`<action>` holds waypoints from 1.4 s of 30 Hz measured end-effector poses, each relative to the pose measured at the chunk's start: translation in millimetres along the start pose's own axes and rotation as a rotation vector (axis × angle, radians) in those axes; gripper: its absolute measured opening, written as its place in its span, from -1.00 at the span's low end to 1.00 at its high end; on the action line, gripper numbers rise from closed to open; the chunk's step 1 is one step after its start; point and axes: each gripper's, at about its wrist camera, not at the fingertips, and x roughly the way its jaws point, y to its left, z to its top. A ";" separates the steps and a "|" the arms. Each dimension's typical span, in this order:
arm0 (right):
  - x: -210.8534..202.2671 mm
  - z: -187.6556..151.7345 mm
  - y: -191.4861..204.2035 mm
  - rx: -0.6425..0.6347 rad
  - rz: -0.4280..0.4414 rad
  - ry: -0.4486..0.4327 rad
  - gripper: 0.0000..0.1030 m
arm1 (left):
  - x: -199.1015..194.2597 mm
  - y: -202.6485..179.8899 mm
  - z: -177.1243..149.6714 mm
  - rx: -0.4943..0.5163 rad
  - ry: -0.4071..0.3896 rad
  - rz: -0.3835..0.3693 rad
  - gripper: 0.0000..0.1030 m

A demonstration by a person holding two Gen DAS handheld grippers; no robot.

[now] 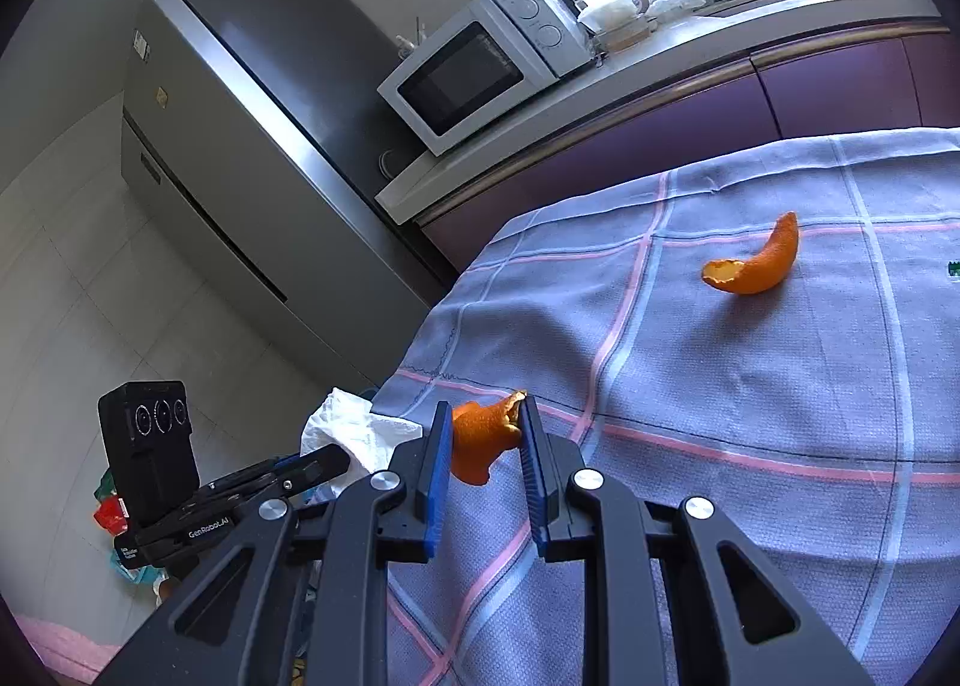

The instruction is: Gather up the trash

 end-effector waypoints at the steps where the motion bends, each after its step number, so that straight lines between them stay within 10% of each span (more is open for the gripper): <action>1: 2.0 0.3 2.6 -0.004 0.004 0.002 -0.60 | -2.3 2.4 -1.3 -0.003 -0.002 0.006 -0.57; 42: 68.5 -0.5 61.0 -0.094 0.132 0.123 -0.61 | -58.1 65.9 -23.8 -0.105 -0.064 0.160 -0.57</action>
